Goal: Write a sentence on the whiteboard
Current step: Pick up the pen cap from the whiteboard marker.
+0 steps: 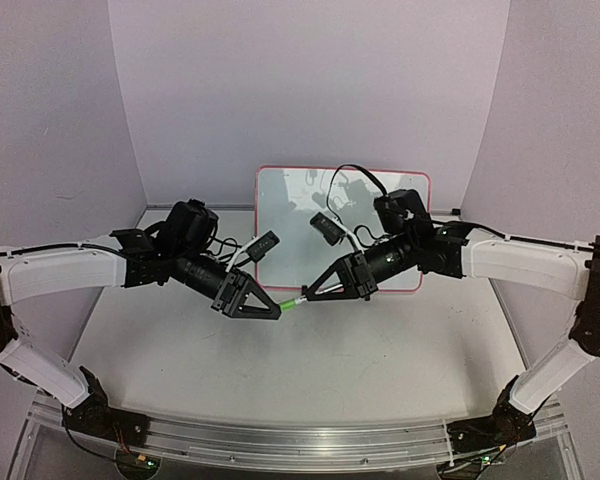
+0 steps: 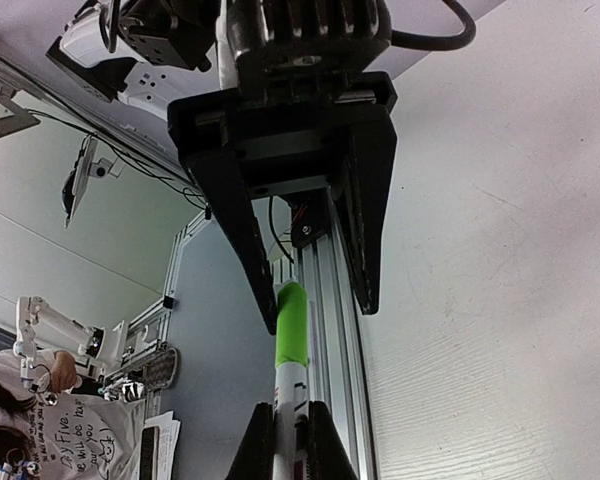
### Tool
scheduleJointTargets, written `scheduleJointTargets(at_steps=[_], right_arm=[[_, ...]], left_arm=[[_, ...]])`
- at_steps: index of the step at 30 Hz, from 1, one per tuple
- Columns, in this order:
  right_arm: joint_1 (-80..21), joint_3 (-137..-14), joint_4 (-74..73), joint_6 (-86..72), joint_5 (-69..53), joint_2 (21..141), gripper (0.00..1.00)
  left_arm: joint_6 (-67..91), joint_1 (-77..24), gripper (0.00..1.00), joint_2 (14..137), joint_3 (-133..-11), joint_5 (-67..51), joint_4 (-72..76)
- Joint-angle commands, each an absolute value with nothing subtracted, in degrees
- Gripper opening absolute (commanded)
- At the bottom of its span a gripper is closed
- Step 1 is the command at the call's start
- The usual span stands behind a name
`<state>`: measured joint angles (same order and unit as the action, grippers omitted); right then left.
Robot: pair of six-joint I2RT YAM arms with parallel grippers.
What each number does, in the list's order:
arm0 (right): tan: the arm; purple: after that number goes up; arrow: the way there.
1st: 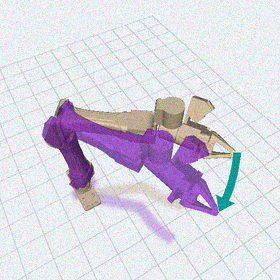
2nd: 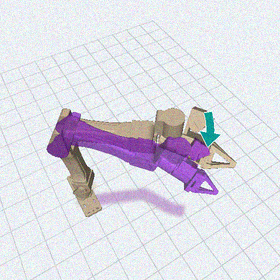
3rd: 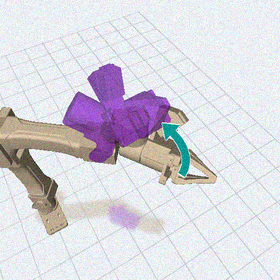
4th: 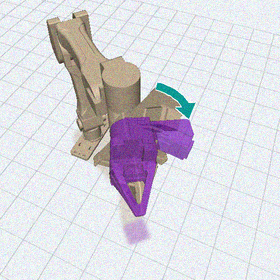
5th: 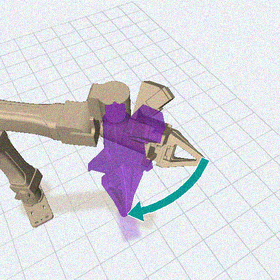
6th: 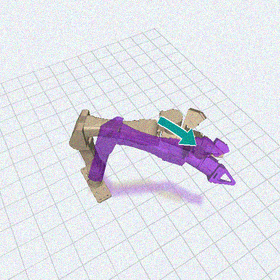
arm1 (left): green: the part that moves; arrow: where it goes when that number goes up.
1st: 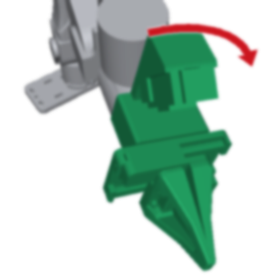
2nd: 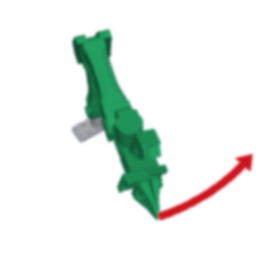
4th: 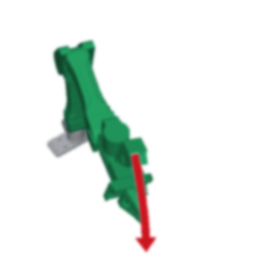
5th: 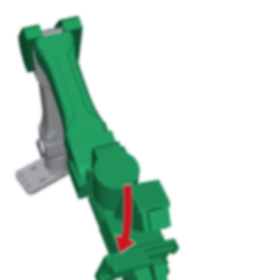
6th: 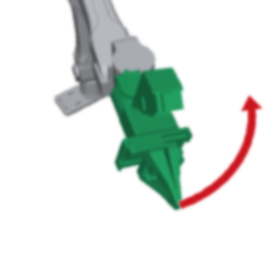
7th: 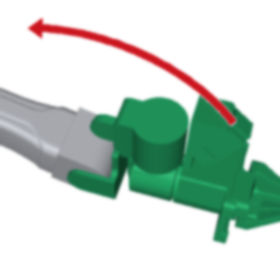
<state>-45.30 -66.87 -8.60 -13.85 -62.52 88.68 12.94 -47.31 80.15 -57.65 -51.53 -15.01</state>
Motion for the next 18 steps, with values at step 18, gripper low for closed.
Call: scheduleJointTargets(at_steps=[18], right_arm=[[-45.16, -66.99, -7.21, -14.12, -64.7, 88.52, 0.0]], left_arm=[[11.19, -48.52, 0.21, 82.22, -62.74, -56.25, -15.18]])
